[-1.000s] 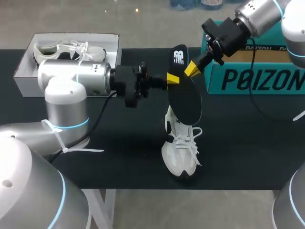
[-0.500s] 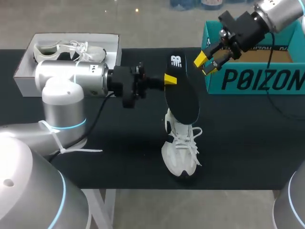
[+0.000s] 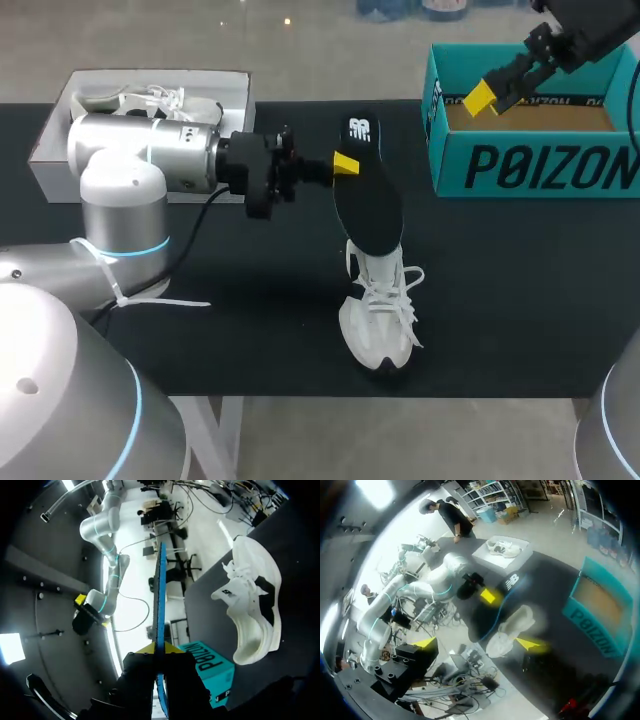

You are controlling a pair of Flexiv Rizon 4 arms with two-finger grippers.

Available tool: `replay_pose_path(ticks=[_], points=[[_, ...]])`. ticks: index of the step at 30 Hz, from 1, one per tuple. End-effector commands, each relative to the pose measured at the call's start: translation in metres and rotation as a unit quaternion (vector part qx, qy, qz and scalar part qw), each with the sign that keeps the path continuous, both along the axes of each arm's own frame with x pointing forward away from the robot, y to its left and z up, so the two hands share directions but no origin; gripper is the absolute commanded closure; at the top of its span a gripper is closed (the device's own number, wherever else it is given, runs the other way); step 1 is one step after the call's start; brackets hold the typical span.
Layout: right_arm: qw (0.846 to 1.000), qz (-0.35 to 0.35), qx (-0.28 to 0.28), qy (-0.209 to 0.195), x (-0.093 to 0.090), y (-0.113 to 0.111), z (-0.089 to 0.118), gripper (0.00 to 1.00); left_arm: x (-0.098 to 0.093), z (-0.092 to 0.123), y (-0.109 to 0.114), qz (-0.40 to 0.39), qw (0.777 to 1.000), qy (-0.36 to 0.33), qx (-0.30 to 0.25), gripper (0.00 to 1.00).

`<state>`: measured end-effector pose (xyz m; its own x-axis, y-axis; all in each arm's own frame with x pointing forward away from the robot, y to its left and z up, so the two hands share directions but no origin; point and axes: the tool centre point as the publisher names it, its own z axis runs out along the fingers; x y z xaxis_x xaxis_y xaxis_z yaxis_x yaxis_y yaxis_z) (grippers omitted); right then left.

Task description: Take the shoe out of the shoebox, open the shoe tongue, remove and reinsert the insole, then place the shoe into the shoebox

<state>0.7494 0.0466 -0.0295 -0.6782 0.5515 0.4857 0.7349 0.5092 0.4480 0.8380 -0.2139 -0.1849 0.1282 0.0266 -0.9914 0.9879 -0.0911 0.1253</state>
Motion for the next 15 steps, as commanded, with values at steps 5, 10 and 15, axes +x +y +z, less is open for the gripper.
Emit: replay_pose_path(ticks=[5, 10, 15], points=[[0.977, -0.066, -0.188, -0.07, -0.027, -0.013, 0.033, 0.0, 0.004, -0.004, -0.006, -0.013, 1.0, 0.003, 0.003, 1.0], [0.967, -0.066, -0.235, -0.079, -0.026, -0.01, 0.039, 0.0, 0.004, -0.005, -0.008, -0.015, 1.0, 0.003, 0.005, 1.0], [0.966, -0.058, -0.234, -0.09, -0.03, -0.007, 0.05, 0.0, 0.006, -0.007, -0.006, -0.012, 1.0, 0.005, 0.008, 1.0]])
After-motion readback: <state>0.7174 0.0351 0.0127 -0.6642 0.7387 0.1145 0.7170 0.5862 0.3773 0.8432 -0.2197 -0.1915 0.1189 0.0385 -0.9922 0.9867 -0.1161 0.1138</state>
